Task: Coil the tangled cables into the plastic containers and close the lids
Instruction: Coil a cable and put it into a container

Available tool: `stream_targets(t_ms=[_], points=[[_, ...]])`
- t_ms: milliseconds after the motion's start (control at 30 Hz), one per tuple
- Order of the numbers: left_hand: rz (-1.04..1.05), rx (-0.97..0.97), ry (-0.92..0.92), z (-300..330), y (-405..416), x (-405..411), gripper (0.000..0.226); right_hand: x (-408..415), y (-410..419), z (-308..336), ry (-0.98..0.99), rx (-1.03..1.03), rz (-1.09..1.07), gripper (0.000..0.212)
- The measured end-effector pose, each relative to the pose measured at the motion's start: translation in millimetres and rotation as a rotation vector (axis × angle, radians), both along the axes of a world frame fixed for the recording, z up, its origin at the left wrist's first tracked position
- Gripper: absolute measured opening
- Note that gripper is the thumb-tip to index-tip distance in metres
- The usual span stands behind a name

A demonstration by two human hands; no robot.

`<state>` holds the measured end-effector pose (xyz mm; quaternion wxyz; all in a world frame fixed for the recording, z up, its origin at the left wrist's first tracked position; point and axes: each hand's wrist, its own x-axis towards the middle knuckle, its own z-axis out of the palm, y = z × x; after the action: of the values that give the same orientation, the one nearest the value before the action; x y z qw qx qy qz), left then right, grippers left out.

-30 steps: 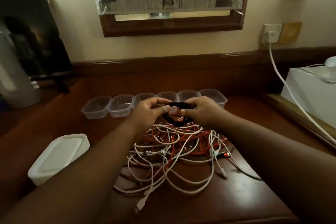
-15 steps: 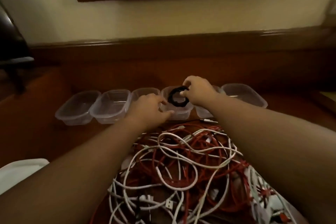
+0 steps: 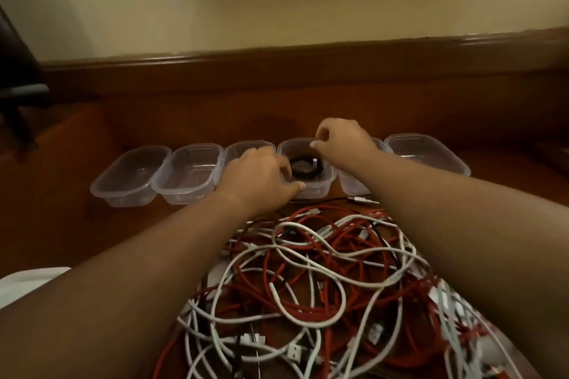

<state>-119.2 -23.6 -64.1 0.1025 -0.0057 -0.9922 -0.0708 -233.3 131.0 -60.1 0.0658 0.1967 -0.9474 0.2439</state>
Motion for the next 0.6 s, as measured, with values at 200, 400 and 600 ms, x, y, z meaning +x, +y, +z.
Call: stream_targets(t_ms=[200,400,600], points=[[-0.094,0.369,-0.235,8.3,20.9,50.7,0.028,69.9,39.7,10.3,-0.126,0.017,0.142,0.006],[-0.17,0.428,-0.296,16.4,34.9,103.7,0.039,160.7,61.4,11.9,-0.273,-0.072,0.255,0.014],[-0.238,0.482,-0.063,43.4,53.3,134.2,0.02,209.6,78.5,14.9,-0.376,-0.208,0.245,0.028]])
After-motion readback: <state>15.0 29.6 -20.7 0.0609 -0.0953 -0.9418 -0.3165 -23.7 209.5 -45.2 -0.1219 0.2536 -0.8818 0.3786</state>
